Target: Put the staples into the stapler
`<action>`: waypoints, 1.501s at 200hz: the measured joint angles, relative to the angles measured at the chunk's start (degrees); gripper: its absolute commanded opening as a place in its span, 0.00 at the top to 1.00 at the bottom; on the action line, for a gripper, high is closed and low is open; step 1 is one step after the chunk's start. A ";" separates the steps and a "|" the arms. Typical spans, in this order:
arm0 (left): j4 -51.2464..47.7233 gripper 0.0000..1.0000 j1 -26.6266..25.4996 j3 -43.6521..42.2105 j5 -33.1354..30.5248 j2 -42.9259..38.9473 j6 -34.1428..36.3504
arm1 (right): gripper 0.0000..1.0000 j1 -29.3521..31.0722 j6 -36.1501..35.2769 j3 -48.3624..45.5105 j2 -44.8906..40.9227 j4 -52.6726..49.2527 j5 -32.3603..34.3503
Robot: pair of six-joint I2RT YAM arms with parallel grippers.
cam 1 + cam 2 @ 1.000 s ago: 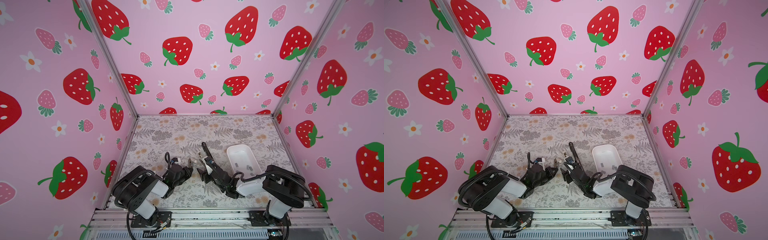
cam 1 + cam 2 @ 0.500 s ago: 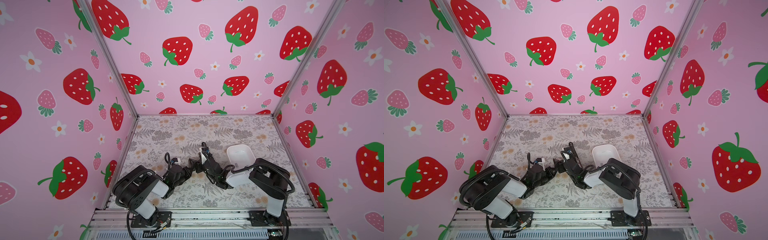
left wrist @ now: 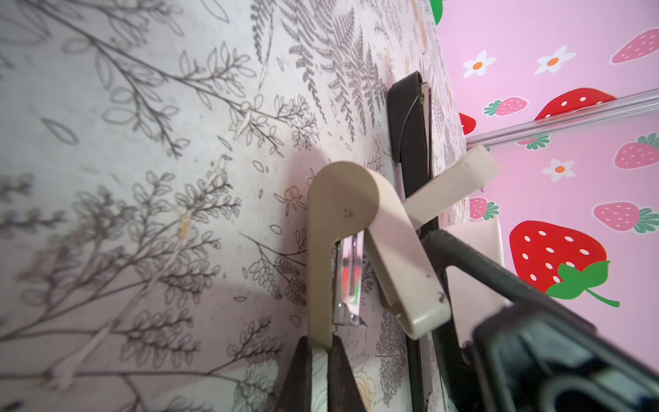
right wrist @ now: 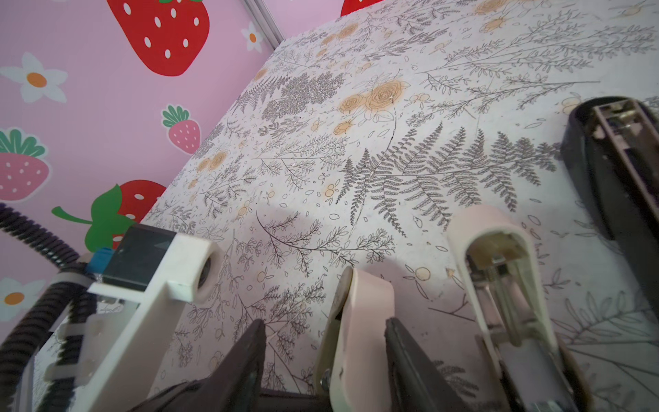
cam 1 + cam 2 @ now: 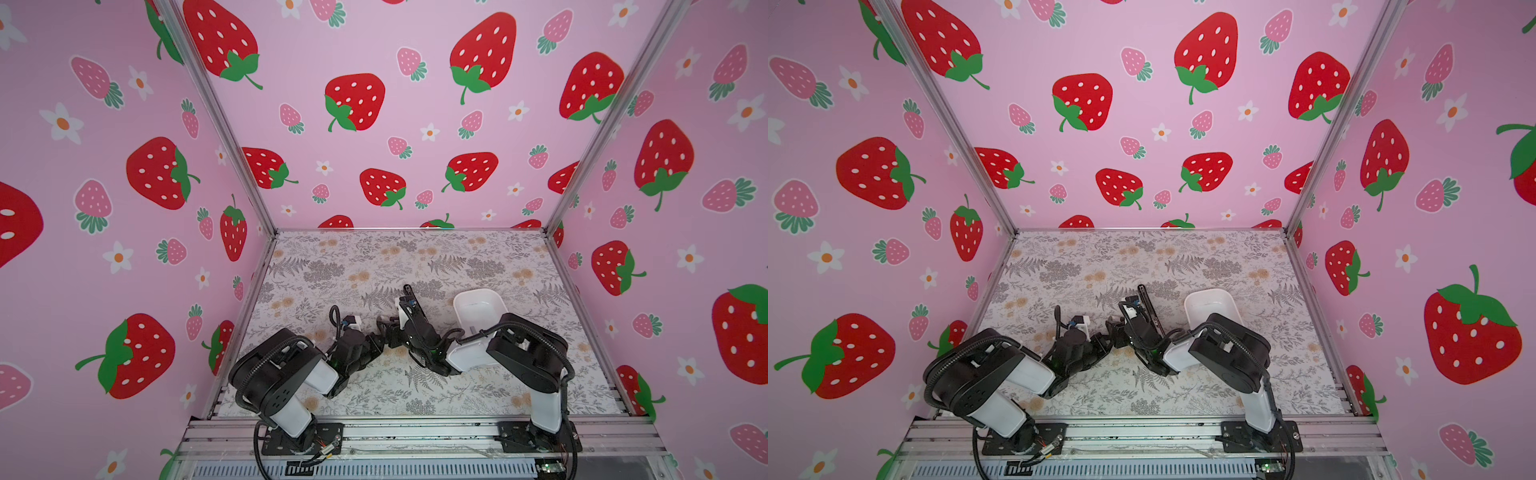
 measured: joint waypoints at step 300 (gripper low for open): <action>3.82 0.93 0.02 0.00 0.02 2.43 -0.90 | 0.59 -1.11 4.09 4.46 3.08 -4.79 2.32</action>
